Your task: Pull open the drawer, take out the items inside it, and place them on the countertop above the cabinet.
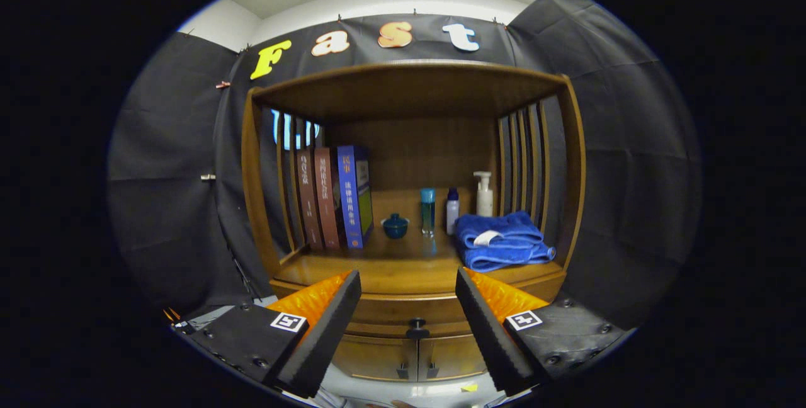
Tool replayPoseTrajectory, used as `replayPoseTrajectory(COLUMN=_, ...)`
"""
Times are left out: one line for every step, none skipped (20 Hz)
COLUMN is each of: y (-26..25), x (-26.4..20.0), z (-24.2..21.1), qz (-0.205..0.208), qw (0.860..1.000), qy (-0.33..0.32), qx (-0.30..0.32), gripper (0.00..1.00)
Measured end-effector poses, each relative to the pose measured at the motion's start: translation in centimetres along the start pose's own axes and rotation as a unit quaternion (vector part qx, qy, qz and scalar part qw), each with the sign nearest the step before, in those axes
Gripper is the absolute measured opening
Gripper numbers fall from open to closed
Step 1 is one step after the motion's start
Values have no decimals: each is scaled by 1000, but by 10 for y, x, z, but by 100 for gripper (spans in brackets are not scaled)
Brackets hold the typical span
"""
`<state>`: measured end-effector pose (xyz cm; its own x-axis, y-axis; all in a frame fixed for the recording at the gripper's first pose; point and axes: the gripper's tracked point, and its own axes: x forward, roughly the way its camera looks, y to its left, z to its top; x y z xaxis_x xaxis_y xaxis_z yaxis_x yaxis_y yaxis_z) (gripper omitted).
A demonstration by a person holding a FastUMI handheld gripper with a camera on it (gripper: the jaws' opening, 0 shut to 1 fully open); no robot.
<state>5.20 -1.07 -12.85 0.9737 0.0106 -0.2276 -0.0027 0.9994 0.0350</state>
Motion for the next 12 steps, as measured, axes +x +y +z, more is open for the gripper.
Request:
replayPoseTrajectory(y=-1, x=9, z=-12, qz=-1, qw=1000, qy=13, qx=2, gripper=100)
replayPoseTrajectory(y=-3, x=17, z=-22, qz=-3, qw=1000, qy=24, qx=5, gripper=100)
replayPoseTrajectory(y=-6, x=23, z=-31, qz=-5, qw=999, qy=33, qx=10, gripper=100)
replayPoseTrajectory(y=-10, x=29, z=-40, qz=-8, qw=999, qy=39, qx=13, gripper=100)
replayPoseTrajectory(y=-14, x=35, z=-49, qz=-11, qw=999, qy=46, qx=17, gripper=100)
replayPoseTrajectory(y=-16, x=45, z=-59, qz=-15, qw=998, qy=56, qx=20, gripper=100)
replayPoseTrajectory(y=-18, x=52, z=-71, qz=-16, qw=997, qy=68, qx=24, gripper=99)
replayPoseTrajectory(y=-18, x=61, z=-81, qz=-18, qw=996, qy=78, qx=27, gripper=99)
replayPoseTrajectory(y=-18, x=68, z=-91, qz=-18, qw=996, qy=89, qx=27, gripper=99)
replayPoseTrajectory(y=-18, x=72, z=-104, qz=-18, qw=995, qy=99, qx=25, gripper=99)
replayPoseTrajectory(y=-17, x=79, z=-116, qz=-18, qw=994, qy=107, qx=21, gripper=99)
replayPoseTrajectory(y=-17, x=86, z=-126, qz=-18, qw=993, qy=116, qx=18, gripper=99)
